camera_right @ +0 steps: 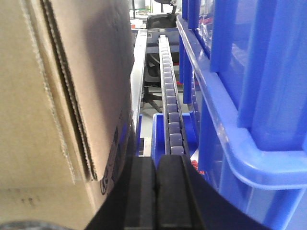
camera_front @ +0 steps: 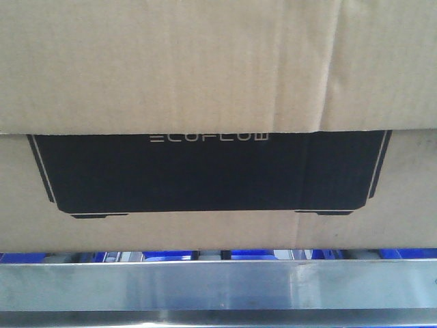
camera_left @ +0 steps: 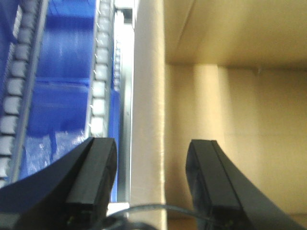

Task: Grab box from left shelf to table start

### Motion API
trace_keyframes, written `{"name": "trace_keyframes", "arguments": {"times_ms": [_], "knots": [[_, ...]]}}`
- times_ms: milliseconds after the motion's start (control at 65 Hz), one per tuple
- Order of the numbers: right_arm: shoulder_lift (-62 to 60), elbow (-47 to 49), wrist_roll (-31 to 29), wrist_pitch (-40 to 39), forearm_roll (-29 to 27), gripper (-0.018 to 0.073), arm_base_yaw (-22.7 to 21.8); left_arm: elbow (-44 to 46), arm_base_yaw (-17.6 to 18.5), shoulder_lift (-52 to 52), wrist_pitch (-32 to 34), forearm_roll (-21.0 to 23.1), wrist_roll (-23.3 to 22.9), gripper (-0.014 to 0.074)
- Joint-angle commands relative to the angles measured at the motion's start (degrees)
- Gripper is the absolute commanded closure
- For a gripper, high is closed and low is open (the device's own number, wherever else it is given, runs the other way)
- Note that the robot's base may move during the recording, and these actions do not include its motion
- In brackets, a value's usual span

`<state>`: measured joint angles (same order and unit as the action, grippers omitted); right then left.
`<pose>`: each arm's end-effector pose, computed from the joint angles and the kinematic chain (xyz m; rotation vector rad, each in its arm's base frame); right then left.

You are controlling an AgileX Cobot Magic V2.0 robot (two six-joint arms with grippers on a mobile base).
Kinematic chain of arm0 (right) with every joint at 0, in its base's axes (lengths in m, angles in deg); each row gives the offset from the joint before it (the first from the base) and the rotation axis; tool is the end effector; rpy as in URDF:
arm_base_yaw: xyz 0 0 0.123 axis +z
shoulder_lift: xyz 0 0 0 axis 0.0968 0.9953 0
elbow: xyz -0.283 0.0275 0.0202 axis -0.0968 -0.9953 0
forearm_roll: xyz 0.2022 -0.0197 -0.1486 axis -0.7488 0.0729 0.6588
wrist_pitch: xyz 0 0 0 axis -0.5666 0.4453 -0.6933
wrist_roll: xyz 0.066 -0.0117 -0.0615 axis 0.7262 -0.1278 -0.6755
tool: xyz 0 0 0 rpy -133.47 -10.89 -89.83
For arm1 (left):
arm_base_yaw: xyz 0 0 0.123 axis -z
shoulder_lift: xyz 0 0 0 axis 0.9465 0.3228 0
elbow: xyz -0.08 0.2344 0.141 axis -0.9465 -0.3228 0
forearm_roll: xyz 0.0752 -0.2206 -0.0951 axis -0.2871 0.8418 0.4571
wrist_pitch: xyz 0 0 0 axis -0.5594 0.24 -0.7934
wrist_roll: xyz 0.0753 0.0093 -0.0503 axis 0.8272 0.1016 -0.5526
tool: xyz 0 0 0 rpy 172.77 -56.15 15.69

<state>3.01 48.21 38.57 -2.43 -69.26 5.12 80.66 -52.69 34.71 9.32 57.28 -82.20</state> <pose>0.0566 -0.0004 0.2020 0.0840 1.5185 0.0773 0.1718 -0.0493 0.4255 0.0864 2.2352 -0.1919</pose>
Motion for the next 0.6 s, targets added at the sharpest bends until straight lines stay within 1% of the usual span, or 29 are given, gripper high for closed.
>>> {"name": "trace_keyframes", "arguments": {"times_ms": [0, 184, 354, 477, 584], "knots": [[-0.6, 1.0, -0.2, -4.9, 0.2, 0.0509, -0.4, 2.9, 0.4, 0.7, 2.2, -0.1, -0.7, 0.0333], [-0.6, 1.0, -0.2, -4.9, 0.2, 0.0509, -0.4, 4.0, 0.4, 3.3, 1.4, -0.1, -0.7, 0.0333], [-0.6, 1.0, -0.2, -4.9, 0.2, 0.0509, -0.4, 4.8, 2.3, 4.5, 0.0, -0.1, -1.0, 0.0333], [-0.6, 1.0, -0.2, -4.9, 0.2, 0.0509, -0.4, 5.6, 2.8, 5.8, -0.4, -1.2, -3.4, 0.0333], [-0.6, 1.0, -0.2, -4.9, 0.2, 0.0509, -0.4, 6.7, 2.8, 8.0, -2.9, -3.8, -5.3, 0.0333]]}}
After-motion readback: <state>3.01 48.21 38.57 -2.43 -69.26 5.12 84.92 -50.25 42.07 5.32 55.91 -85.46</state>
